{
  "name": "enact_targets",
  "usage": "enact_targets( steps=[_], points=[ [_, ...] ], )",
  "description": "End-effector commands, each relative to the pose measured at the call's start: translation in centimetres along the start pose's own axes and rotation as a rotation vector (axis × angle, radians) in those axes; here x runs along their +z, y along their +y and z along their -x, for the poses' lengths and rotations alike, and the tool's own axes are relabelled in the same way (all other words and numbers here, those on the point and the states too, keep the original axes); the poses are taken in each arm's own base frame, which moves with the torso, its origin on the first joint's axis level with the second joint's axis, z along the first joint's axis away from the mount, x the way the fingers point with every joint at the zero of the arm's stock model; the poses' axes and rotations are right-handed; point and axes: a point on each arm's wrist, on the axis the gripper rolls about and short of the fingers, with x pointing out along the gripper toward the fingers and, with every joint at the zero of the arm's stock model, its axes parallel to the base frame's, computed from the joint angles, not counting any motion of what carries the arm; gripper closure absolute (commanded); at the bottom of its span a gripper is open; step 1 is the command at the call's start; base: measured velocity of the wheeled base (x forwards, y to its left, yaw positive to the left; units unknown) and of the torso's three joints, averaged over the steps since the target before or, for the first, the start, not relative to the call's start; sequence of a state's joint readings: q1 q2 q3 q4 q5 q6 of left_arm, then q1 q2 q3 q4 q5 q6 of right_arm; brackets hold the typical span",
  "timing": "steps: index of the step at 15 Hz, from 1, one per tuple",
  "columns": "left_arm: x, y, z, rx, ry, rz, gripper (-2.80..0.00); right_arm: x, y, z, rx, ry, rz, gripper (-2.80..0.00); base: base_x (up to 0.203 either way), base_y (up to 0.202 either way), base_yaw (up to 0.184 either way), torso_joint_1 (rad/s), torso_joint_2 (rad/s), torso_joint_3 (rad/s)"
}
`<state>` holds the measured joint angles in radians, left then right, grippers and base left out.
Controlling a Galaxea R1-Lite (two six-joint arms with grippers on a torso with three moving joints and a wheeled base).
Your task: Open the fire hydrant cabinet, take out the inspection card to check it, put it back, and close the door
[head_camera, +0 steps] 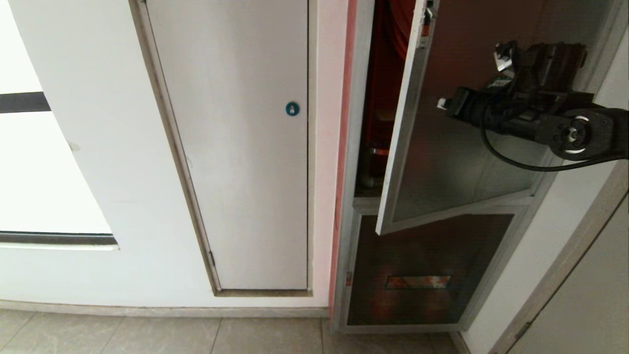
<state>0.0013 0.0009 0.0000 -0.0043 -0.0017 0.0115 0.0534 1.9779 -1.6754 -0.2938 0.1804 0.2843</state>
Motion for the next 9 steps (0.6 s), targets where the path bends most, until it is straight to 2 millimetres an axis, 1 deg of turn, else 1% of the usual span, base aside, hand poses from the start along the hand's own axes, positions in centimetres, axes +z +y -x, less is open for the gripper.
enact_targets(
  steps=[1,4,6,8,9],
  points=[
    [0.0,0.0,0.0,0.0,0.002,0.0,0.0,-1.1,-0.6,-1.8,-0.001,0.014,-0.004,0.0,0.0,0.0,0.0,0.0,0.0,0.0],
    [0.0,0.0,0.0,0.0,0.002,0.0,0.0,-1.7,-1.0,-3.0,-0.004,0.012,-0.003,0.0,0.0,0.0,0.0,0.0,0.0,0.0],
    [0.0,0.0,0.0,0.0,0.002,-0.001,0.0,-1.7,-1.0,-3.0,-0.005,0.013,-0.005,0.0,0.0,0.0,0.0,0.0,0.0,0.0],
    [0.0,0.0,0.0,0.0,0.002,-0.001,0.0,-1.0,-0.6,-2.1,-0.01,0.002,-0.009,0.0,0.0,0.0,0.0,0.0,0.0,0.0],
    [0.0,0.0,0.0,0.0,0.002,-0.001,0.0,-0.7,-0.3,-1.1,-0.011,0.004,-0.014,0.0,0.0,0.0,0.0,0.0,0.0,0.0]
  ],
)
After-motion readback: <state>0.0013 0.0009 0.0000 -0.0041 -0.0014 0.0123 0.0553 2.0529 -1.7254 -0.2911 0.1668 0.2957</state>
